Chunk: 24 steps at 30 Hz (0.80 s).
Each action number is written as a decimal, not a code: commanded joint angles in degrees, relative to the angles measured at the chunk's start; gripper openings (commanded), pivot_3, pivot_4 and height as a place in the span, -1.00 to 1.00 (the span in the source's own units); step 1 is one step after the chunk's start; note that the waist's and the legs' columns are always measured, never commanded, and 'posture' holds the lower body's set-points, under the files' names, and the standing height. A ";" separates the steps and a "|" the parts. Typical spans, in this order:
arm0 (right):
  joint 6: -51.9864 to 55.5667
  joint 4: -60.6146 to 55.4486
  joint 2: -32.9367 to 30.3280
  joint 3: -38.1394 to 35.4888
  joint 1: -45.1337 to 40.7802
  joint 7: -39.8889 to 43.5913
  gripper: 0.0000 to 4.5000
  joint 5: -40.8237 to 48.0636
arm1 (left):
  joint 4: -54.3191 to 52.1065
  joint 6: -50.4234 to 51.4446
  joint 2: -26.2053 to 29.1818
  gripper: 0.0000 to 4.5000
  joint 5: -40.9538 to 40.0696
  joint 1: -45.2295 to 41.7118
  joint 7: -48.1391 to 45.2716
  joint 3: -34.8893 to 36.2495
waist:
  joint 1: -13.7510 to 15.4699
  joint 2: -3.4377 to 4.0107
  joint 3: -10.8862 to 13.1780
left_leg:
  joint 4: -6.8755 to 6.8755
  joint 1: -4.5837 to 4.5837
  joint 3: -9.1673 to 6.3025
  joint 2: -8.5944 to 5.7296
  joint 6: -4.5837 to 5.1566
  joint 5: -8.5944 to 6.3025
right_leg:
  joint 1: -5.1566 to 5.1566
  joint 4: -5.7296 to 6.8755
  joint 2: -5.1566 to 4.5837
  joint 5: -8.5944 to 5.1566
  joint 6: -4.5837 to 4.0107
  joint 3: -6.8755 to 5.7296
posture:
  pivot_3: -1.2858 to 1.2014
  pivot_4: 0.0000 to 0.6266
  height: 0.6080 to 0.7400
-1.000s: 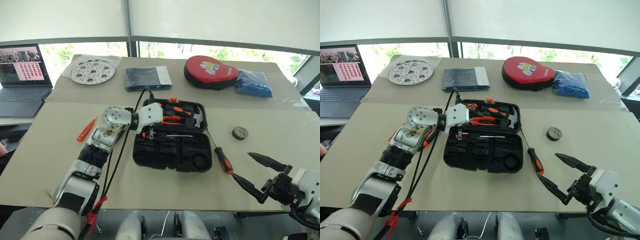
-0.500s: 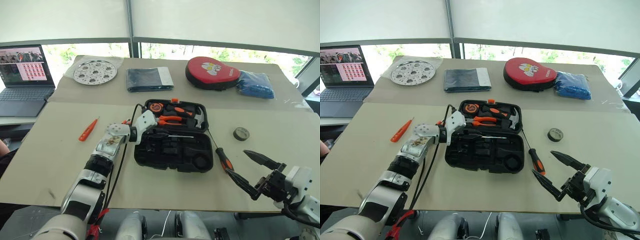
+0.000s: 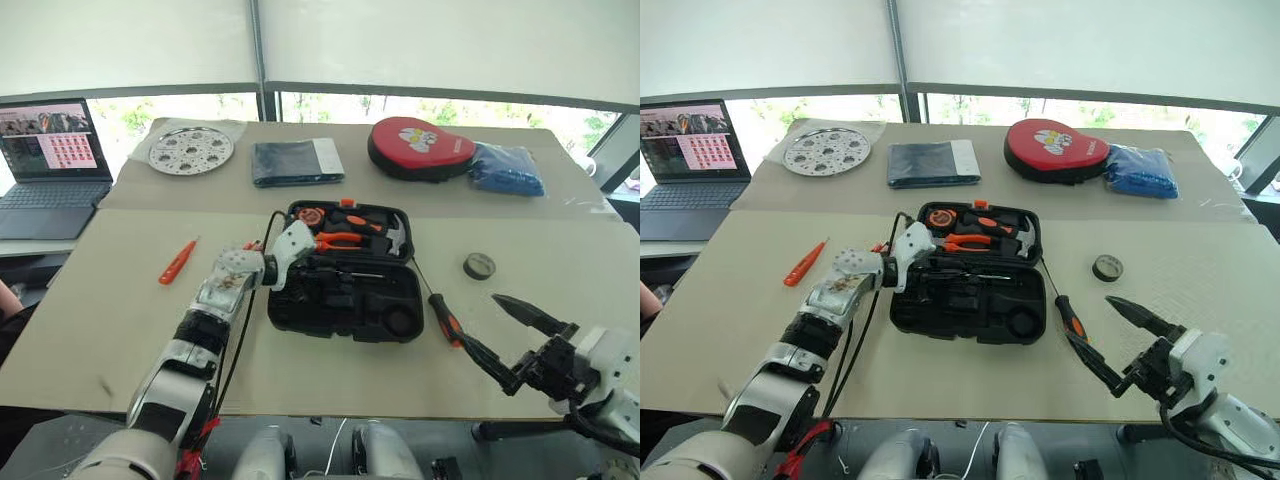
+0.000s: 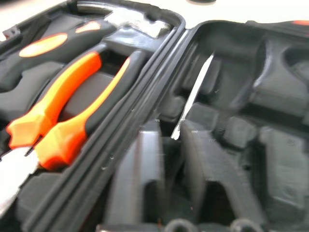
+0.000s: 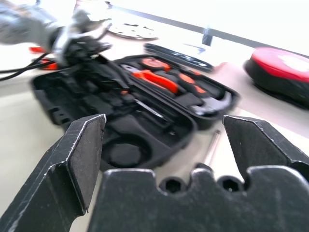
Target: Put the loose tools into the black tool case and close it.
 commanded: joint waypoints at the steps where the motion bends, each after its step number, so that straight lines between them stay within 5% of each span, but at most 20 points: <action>1: 2.38 -0.91 0.16 -5.47 3.85 -4.09 1.00 -1.55 | -6.61 -3.70 5.36 0.28 -9.60 1.14 -6.91 9.00 | -0.02 0.01 0.01 | -0.01 -0.05 -0.02 0.03 -0.08 0.04 | -0.06 0.02 0.00 -0.02 -0.04 -0.08 | 0.03 -0.52 1.00; 6: 3.91 2.13 -0.22 -6.93 9.56 -4.43 1.00 -5.21 | -13.31 -6.56 15.51 0.97 -13.59 10.63 -14.70 13.89 | -0.18 0.21 -0.09 | -0.19 0.08 0.01 0.02 -0.08 0.04 | 0.02 -0.06 -0.02 -0.13 -0.08 -0.10 | 0.03 -0.52 1.00; 14: 10.49 0.79 -3.08 -3.14 7.45 -3.36 1.00 -3.90 | -19.84 -6.05 25.20 0.97 -19.04 26.20 -17.64 23.33 | 0.08 0.16 0.01 | -0.15 0.11 0.03 0.06 0.09 -0.08 | 0.09 -0.15 -0.16 -0.32 -0.29 -0.12 | 0.03 -0.52 1.00; 24: 38.59 3.86 -13.54 13.06 -17.76 -12.07 1.00 -7.81 | -38.87 3.41 23.07 0.97 -26.26 34.45 -13.84 20.78 | 0.23 0.17 0.04 | -0.17 0.16 0.08 0.01 0.06 -0.06 | 0.10 -0.11 -0.27 -0.28 -0.27 -0.16 | 0.03 -0.52 1.00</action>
